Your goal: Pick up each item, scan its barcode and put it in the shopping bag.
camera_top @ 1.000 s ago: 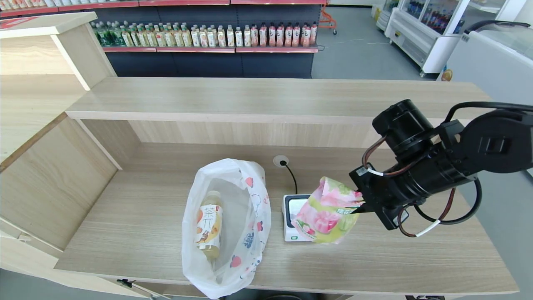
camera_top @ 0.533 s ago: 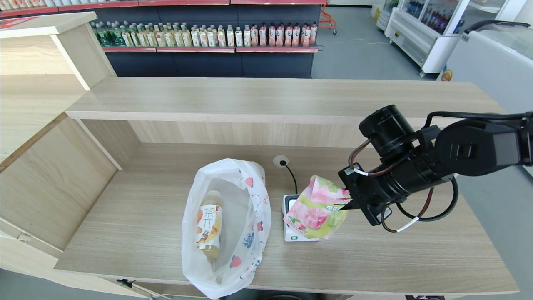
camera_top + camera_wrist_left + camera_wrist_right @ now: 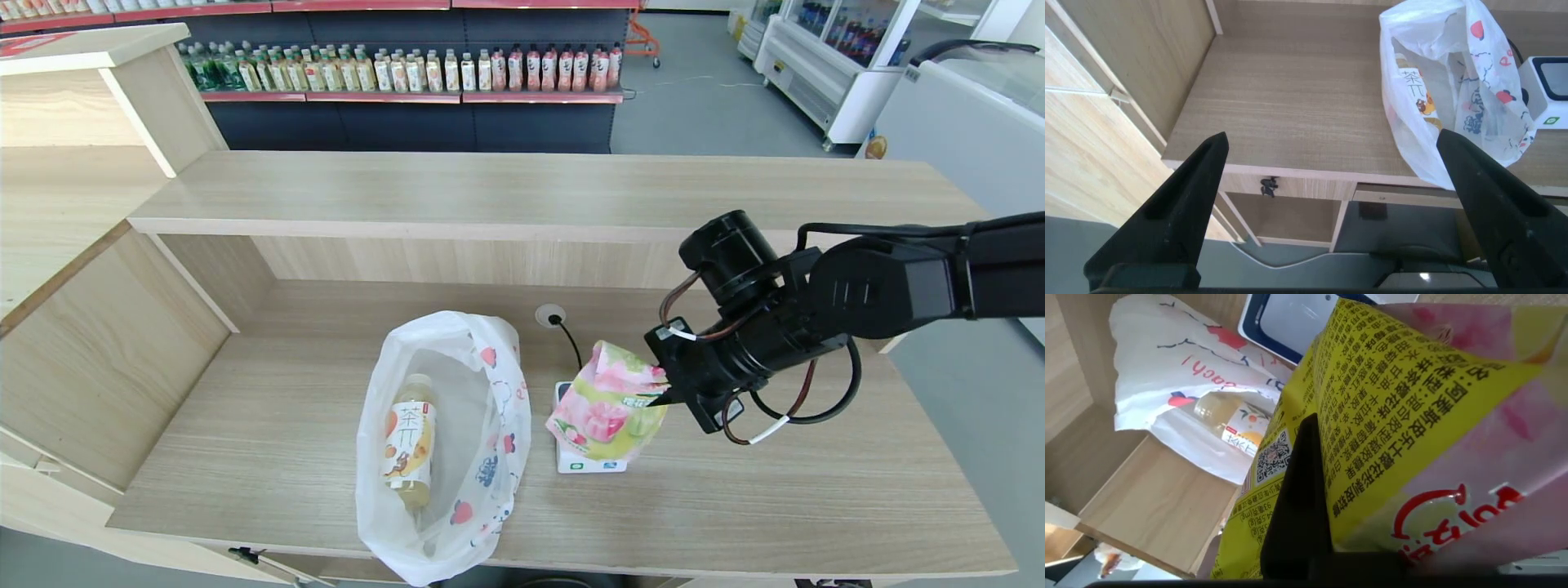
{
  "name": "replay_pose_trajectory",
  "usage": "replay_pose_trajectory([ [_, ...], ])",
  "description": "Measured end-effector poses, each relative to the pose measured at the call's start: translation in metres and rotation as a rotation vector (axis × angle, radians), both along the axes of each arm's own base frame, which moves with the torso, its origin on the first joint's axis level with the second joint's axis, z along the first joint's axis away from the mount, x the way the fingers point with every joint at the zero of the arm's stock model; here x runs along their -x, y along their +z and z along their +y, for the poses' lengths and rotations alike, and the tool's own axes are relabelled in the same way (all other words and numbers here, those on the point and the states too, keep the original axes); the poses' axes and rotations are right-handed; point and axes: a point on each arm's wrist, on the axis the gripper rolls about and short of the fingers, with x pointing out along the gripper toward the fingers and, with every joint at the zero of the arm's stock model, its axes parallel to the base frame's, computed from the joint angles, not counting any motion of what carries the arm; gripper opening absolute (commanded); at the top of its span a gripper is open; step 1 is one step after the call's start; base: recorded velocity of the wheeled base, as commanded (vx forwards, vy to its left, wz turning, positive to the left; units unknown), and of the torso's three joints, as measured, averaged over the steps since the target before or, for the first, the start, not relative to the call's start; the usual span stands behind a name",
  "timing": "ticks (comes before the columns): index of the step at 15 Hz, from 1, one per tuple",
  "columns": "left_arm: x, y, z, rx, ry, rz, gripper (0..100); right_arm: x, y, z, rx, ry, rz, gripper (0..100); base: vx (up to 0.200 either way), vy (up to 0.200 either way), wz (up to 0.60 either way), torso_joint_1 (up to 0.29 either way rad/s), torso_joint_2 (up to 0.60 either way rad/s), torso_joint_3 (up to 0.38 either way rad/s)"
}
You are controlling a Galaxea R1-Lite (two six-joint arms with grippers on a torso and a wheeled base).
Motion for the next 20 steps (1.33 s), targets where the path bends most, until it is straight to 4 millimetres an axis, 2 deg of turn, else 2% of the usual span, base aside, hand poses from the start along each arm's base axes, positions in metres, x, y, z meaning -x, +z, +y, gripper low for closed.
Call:
replay_pose_trajectory([
  [7,0.0,0.0,0.0,0.0,0.0,0.0,100,-0.009,-0.008,0.023,-0.019,0.005,0.014,0,0.0,0.0,0.0,0.0,0.0,0.0],
  [20,0.0,0.0,0.0,0.0,0.0,0.0,100,-0.033,-0.017,0.039,-0.029,0.006,0.001,0,0.0,0.0,0.0,0.0,0.0,0.0],
])
